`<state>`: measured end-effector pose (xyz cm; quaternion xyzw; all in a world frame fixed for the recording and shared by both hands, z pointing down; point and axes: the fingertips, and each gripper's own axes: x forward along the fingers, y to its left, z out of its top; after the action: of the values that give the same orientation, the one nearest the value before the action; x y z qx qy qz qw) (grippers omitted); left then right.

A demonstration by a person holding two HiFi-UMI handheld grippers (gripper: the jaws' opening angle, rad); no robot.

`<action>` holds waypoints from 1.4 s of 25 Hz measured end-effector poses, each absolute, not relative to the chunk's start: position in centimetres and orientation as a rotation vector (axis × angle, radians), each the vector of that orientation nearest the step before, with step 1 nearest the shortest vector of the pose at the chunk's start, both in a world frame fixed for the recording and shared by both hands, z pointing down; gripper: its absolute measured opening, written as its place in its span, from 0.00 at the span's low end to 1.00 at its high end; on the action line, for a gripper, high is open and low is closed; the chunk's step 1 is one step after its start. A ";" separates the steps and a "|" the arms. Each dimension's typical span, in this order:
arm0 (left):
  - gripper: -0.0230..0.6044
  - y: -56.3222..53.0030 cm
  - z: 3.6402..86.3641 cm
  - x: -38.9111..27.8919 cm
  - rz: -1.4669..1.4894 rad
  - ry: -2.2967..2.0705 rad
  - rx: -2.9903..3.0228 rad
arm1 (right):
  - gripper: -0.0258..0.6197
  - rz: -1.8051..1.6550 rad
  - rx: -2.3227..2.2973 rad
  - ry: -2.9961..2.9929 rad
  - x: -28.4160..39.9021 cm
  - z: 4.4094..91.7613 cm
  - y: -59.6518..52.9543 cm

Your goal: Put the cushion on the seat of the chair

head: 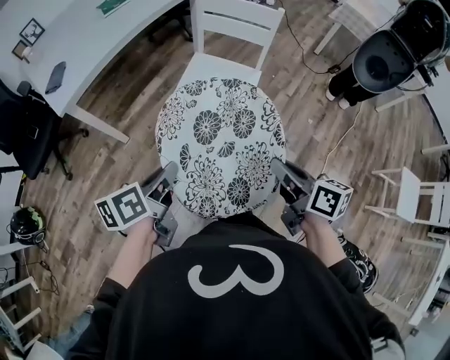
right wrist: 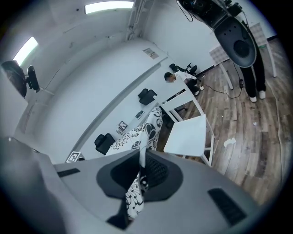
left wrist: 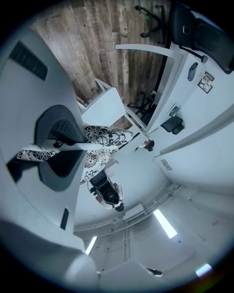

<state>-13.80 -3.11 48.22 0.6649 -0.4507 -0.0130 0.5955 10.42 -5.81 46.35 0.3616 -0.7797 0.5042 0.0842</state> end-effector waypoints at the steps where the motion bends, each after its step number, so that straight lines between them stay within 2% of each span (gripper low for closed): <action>1: 0.08 -3.9 48.8 -13.8 -0.028 -1.054 1.538 | 0.07 1.508 1.075 -2.327 10.5 47.0 -6.7; 7: 0.08 -15.8 53.1 -14.1 0.007 -1.096 1.460 | 0.07 1.560 1.022 -2.281 10.4 51.9 -19.3; 13: 0.08 -20.2 54.4 -12.8 0.024 -1.132 1.460 | 0.07 1.549 1.002 -2.286 12.0 53.8 -24.3; 20: 0.08 -2.7 48.1 -14.3 0.012 -1.081 1.522 | 0.07 1.455 1.130 -2.288 10.7 46.3 -5.8; 35: 0.08 -3.5 47.5 -14.2 0.122 -1.122 1.532 | 0.07 1.470 1.193 -2.188 11.3 47.0 -5.8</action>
<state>-14.16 -3.49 47.54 0.6555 -0.4800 0.0521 0.5807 11.31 -5.79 47.00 0.4090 -0.7503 0.5043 0.1239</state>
